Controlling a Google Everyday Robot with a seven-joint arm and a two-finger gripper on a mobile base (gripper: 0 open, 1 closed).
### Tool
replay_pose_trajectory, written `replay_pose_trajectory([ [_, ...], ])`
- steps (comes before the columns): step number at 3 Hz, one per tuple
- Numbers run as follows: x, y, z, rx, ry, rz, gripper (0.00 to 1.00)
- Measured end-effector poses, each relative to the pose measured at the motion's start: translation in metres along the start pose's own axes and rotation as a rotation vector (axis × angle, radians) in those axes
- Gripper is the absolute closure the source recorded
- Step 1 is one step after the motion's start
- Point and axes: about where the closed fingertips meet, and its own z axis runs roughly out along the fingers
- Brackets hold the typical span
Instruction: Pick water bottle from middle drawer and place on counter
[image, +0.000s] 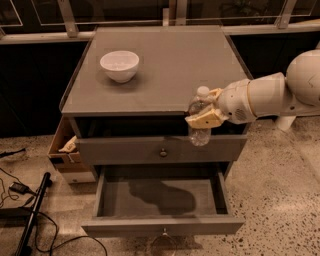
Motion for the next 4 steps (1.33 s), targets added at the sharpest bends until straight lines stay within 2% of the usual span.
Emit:
replay_pose_trajectory([
  [1,-0.001,0.0,0.001,-0.002,-0.001,0.006,1.0],
  [2,-0.008,-0.009,-0.005,-0.006,0.01,0.077,1.0],
  [3,-0.027,-0.037,-0.025,0.004,0.04,0.207,1.0],
  [4,-0.051,-0.069,-0.04,0.036,0.041,0.278,1.0],
])
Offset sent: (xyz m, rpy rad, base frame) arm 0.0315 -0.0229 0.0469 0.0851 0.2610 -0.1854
